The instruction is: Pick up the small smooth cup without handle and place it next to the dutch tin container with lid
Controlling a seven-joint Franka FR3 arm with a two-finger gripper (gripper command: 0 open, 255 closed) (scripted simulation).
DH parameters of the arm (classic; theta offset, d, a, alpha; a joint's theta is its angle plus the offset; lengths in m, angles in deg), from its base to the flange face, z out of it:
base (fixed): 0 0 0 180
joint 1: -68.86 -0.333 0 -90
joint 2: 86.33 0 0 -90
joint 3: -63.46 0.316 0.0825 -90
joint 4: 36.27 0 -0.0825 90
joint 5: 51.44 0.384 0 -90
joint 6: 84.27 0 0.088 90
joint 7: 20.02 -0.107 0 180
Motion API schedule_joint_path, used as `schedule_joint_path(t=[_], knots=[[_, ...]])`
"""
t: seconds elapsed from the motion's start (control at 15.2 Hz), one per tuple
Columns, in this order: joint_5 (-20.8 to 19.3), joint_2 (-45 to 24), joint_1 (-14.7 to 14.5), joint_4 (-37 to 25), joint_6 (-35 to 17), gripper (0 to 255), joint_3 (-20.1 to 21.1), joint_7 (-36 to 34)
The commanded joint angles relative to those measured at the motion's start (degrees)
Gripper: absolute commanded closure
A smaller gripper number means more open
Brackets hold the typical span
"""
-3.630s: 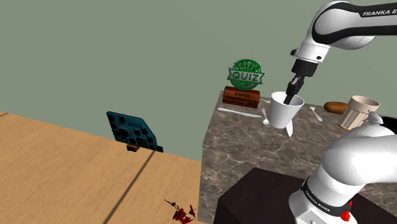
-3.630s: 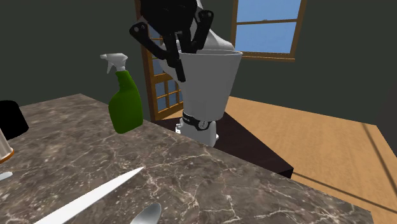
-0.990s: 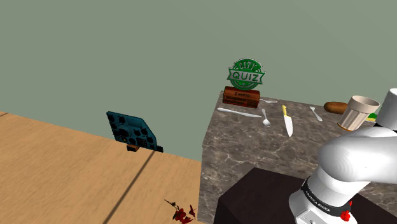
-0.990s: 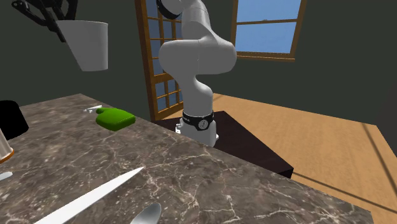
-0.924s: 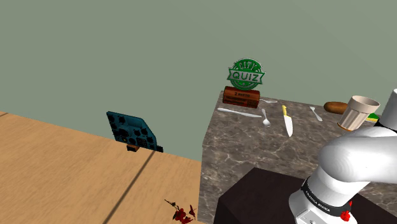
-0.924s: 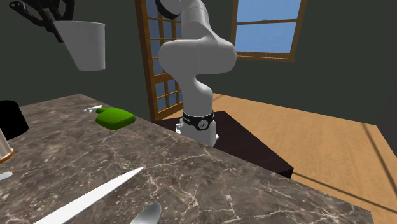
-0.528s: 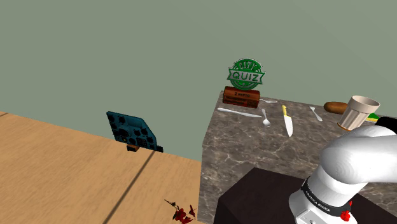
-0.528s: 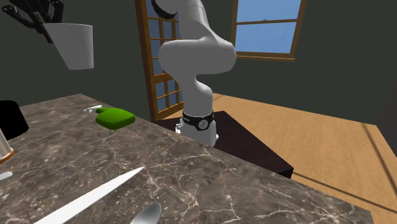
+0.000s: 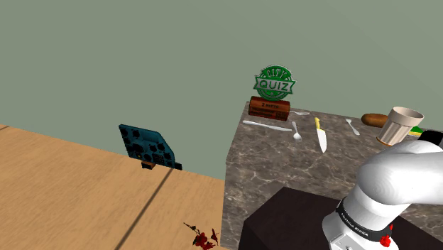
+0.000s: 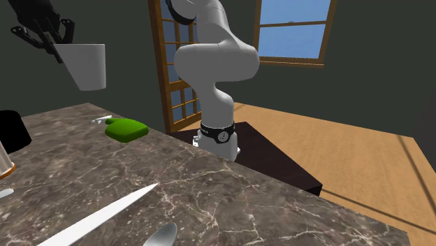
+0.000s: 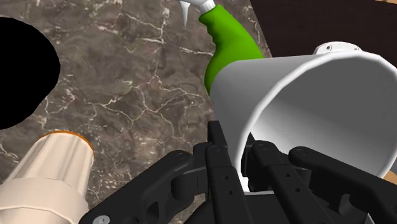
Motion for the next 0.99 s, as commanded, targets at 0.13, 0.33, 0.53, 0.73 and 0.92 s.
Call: schedule_joint_path(t=[0.13, 0.33, 0.53, 0.73, 0.92], knots=[[-1.3, 0.9, 0.3, 2.5, -2.2, 255, -1.5, -0.4], [-2.3, 1.5, 0.5, 4.3, -3.9, 255, -2.6, -0.7], [-3.3, 2.0, 0.6, 6.1, -5.6, 255, -3.9, -1.1], [-4.4, 2.5, 0.6, 7.7, -7.2, 255, -5.3, -1.4], [-5.6, 2.9, 0.5, 9.2, -8.9, 255, -6.8, -1.7]])
